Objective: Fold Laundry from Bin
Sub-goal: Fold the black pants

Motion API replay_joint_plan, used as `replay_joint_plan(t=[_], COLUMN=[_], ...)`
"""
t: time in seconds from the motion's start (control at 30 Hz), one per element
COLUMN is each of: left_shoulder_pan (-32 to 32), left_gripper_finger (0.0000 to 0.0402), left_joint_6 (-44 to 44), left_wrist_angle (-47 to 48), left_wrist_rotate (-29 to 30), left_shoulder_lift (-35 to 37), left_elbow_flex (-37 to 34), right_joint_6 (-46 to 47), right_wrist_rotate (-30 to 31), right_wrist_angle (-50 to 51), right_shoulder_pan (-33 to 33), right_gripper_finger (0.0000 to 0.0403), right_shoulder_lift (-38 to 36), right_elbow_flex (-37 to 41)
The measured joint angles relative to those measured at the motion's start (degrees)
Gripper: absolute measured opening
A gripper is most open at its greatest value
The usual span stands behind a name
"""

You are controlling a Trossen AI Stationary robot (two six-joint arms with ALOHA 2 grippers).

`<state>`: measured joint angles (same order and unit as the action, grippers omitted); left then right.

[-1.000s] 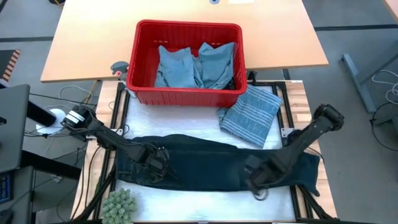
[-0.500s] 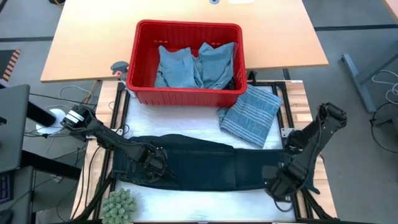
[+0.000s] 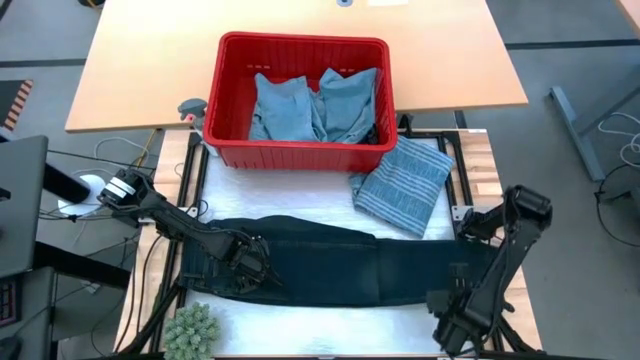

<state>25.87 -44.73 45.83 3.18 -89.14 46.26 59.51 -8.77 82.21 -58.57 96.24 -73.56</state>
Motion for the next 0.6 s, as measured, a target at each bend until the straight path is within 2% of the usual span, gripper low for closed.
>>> replay_joint_plan(t=[0.17, 0.4, 0.5, 0.6], left_shoulder_pan=[0.0, 0.0, 0.02, 0.02], left_gripper_finger=[0.0274, 0.0274, 0.0274, 0.0274], left_joint_6=[-0.48, -1.05, -1.45, -1.47], left_wrist_angle=[-0.05, -0.09, -0.08, -0.13], left_wrist_rotate=[-0.22, -0.35, -0.37, 0.01], left_shoulder_lift=[0.0, 0.0, 0.0, 0.0], left_elbow_flex=[-0.02, -0.02, -0.02, -0.02], right_joint_6=[-0.63, 0.07, 0.01, -0.66], right_wrist_rotate=[1.0, -1.65, -3.53, -4.88], right_wrist_angle=[-0.11, -2.56, -2.31, -1.65], right_shoulder_pan=[0.39, 1.55, 2.15, 2.19], right_gripper_finger=[0.0256, 0.025, 0.0205, 0.0102], right_shoulder_lift=[0.89, 0.42, 0.42, 0.42], right_elbow_flex=[4.11, 11.02, 11.39, 10.35])
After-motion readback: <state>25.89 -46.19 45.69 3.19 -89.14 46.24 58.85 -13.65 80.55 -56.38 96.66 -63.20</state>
